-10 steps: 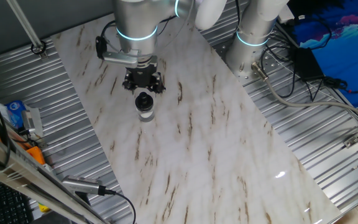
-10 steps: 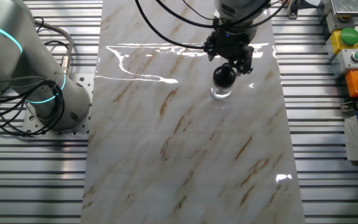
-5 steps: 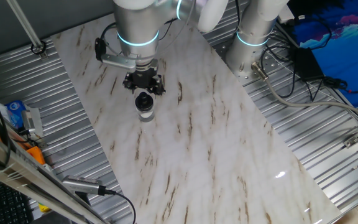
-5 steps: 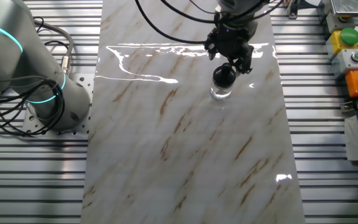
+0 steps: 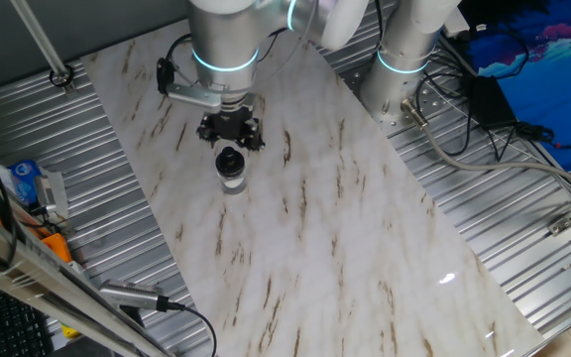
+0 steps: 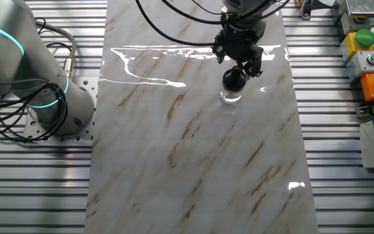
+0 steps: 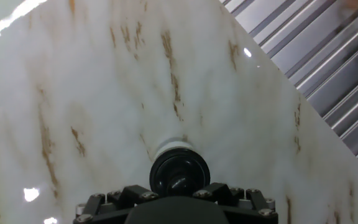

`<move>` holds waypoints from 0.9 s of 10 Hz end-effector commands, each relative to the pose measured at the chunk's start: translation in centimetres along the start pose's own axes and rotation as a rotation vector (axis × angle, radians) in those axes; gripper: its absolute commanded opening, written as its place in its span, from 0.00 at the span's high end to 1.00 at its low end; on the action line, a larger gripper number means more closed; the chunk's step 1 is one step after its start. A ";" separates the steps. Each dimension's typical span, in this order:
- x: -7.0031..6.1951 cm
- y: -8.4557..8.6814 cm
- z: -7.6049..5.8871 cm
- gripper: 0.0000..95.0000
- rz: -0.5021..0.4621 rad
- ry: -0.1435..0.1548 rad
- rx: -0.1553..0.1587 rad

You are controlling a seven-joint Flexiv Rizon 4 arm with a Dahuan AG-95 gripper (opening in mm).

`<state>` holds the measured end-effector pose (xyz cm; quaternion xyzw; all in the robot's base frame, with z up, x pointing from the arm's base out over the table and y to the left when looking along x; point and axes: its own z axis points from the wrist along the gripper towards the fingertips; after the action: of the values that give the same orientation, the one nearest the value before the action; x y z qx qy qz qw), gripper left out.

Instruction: Unscrew the lid from the jar

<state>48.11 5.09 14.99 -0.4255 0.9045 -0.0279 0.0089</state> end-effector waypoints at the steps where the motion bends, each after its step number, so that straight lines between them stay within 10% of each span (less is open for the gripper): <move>1: -0.4 -0.2 0.3 0.20 0.016 -0.016 -0.027; 9: 0.0 -0.4 2.3 0.20 -0.029 -0.020 -0.052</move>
<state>48.55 4.72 12.63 -0.4382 0.8988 0.0019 0.0092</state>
